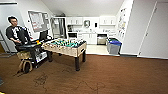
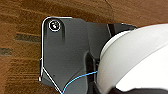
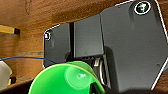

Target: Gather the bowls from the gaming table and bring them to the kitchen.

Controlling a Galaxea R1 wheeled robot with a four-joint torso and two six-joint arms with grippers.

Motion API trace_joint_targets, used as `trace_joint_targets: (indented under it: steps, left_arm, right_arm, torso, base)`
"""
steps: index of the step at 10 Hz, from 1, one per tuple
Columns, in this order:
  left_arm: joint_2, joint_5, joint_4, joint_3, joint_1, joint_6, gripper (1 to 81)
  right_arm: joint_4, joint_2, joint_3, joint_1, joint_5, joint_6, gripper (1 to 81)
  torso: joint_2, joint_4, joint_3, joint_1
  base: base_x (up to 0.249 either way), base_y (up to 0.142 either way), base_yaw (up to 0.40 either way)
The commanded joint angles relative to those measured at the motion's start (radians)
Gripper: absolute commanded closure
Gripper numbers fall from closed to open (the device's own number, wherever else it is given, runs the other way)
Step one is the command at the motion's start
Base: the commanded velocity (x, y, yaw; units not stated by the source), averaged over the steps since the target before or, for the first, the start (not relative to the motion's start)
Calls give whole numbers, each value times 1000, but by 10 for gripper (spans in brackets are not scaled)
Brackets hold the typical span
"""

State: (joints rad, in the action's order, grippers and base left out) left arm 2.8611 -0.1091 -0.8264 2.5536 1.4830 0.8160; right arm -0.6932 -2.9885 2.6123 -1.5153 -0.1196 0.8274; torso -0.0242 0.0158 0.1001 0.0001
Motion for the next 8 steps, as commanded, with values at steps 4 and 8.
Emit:
trace_joint_targets:
  steps: [4,8]
  left_arm:
    - [-12,19,-4,-6,-43,2,811]
    - [-11,19,-7,-6,-42,2,811]
  right_arm:
    - [-20,0,-6,46,31,-4,811]
    - [-20,0,-6,43,31,-5,811]
  torso:
    - [0,0,0,0]
    - [-2,0,-1,0]
  base:
    - [0,0,0]
    - [123,0,0]
